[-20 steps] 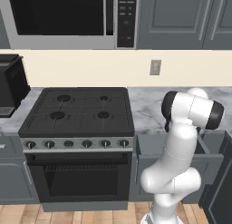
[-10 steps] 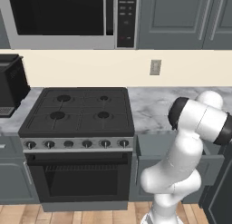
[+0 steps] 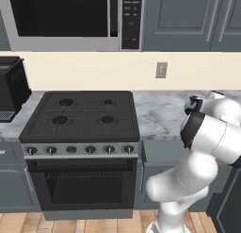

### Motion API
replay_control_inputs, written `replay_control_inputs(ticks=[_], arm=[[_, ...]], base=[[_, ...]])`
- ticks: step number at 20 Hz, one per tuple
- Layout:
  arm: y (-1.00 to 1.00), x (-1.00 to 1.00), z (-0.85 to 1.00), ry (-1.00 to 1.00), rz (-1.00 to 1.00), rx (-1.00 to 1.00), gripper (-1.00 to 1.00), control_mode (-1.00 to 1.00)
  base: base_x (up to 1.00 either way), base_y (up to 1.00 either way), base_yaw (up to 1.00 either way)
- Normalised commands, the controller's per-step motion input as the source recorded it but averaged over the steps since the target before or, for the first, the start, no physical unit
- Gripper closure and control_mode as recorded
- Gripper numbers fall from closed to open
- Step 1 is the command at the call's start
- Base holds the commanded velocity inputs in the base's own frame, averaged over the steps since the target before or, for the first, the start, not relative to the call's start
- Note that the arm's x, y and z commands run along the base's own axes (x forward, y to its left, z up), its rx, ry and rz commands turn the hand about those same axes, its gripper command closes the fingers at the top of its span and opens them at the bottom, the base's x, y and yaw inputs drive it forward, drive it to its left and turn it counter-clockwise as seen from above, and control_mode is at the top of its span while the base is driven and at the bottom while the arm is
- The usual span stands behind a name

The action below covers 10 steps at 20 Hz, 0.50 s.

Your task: Pick up the metallic utensils from the counter and place them in the open drawer. Make sure not to pick up any wooden utensils.

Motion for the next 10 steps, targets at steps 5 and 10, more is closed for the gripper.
replay_control_inputs(ticks=[5, 10], arm=[[0.18, -0.03, 0.49, 0.17, -0.24, 0.0, -1.0, -1.0], [0.24, -0.12, 0.41, 0.0, -0.39, 0.01, -1.0, -1.0]], base=[[0.0, 0.0, 0.0], [0.0, 0.0, 0.0]])
